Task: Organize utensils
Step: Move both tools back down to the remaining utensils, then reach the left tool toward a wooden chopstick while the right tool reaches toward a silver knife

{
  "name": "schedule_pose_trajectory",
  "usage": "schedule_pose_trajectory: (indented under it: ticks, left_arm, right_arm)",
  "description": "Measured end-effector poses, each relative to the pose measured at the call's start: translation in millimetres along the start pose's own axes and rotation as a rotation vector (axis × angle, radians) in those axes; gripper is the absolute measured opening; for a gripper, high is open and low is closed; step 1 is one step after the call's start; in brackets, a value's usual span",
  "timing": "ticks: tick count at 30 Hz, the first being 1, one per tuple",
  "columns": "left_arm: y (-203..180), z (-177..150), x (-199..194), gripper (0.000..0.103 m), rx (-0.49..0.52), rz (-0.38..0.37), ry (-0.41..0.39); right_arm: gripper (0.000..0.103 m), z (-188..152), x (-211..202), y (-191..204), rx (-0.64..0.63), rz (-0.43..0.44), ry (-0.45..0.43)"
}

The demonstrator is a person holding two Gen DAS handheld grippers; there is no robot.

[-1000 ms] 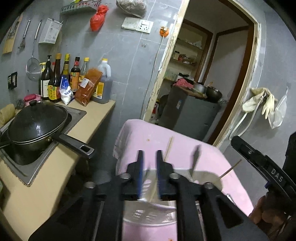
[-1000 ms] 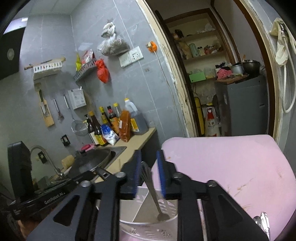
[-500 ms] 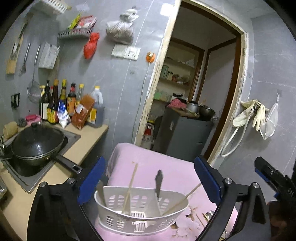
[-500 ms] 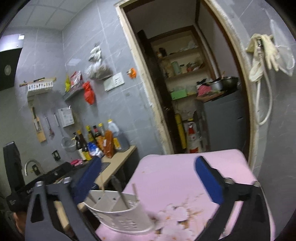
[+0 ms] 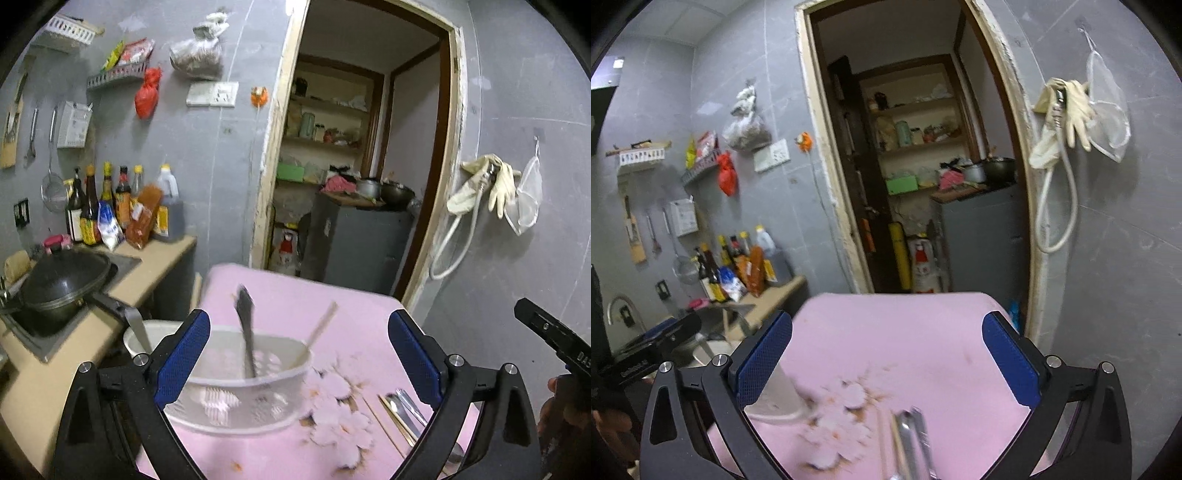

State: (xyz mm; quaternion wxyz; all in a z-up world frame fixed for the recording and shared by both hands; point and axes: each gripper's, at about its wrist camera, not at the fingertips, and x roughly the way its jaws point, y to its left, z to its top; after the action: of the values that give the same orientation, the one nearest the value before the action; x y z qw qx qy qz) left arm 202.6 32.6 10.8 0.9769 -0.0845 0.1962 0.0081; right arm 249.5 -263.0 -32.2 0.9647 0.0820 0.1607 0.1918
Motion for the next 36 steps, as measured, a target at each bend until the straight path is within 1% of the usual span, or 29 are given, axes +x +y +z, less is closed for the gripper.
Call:
schedule_pose_trajectory:
  ticks: [3, 7, 10, 13, 15, 20, 23, 24, 26, 27, 28, 29, 30, 31, 32, 36]
  left_arm:
    - [-11, -14, 4, 0.094, 0.0, -0.012, 0.042]
    - [-25, -36, 11, 0.094, 0.024, -0.022, 0.104]
    - [-36, -53, 20, 0.094, 0.048, -0.027, 0.158]
    - [-44, -67, 30, 0.094, 0.048, -0.031, 0.21]
    - [-48, -75, 35, 0.094, 0.035, -0.033, 0.233]
    - [-57, -89, 50, 0.094, 0.035, -0.015, 0.259]
    - [-62, -98, 61, 0.094, 0.05, -0.017, 0.286]
    - [-63, -100, 66, 0.094, 0.057, -0.023, 0.298]
    - [-68, -105, 75, 0.093, 0.074, -0.039, 0.319]
    - [-68, -106, 78, 0.092, 0.08, -0.048, 0.324]
    - [-70, -108, 82, 0.086, 0.086, -0.062, 0.334]
    - [-73, -110, 88, 0.077, 0.093, -0.077, 0.353]
    - [-75, -112, 93, 0.071, 0.099, -0.088, 0.374]
    - [-76, -115, 99, 0.059, 0.102, -0.099, 0.397]
    - [-78, -118, 107, 0.051, 0.102, -0.112, 0.43]
    - [-78, -129, 128, 0.043, 0.093, -0.129, 0.513]
  right_arm:
    - [0.103, -9, 0, -15, 0.012, -0.022, 0.033]
    - [0.103, -22, 3, -31, 0.017, -0.03, 0.085]
    - [0.103, -33, 9, -41, 0.01, -0.032, 0.141]
    - [0.103, -44, 16, -48, -0.001, -0.028, 0.199]
    - [0.103, -50, 21, -52, -0.007, -0.028, 0.234]
    - [0.103, -67, 36, -62, -0.021, -0.023, 0.296]
    - [0.092, -77, 47, -66, -0.028, -0.013, 0.339]
    - [0.086, -80, 51, -67, -0.03, -0.005, 0.355]
    - [0.081, -85, 58, -67, -0.04, 0.016, 0.381]
    - [0.076, -87, 61, -67, -0.047, 0.03, 0.394]
    - [0.07, -90, 65, -66, -0.055, 0.041, 0.408]
    - [0.068, -92, 68, -65, -0.063, 0.052, 0.419]
    - [0.065, -94, 71, -64, -0.074, 0.063, 0.43]
    - [0.064, -96, 75, -63, -0.085, 0.073, 0.441]
    - [0.063, -99, 77, -62, -0.094, 0.083, 0.451]
    - [0.054, -106, 89, -56, -0.132, 0.111, 0.498]
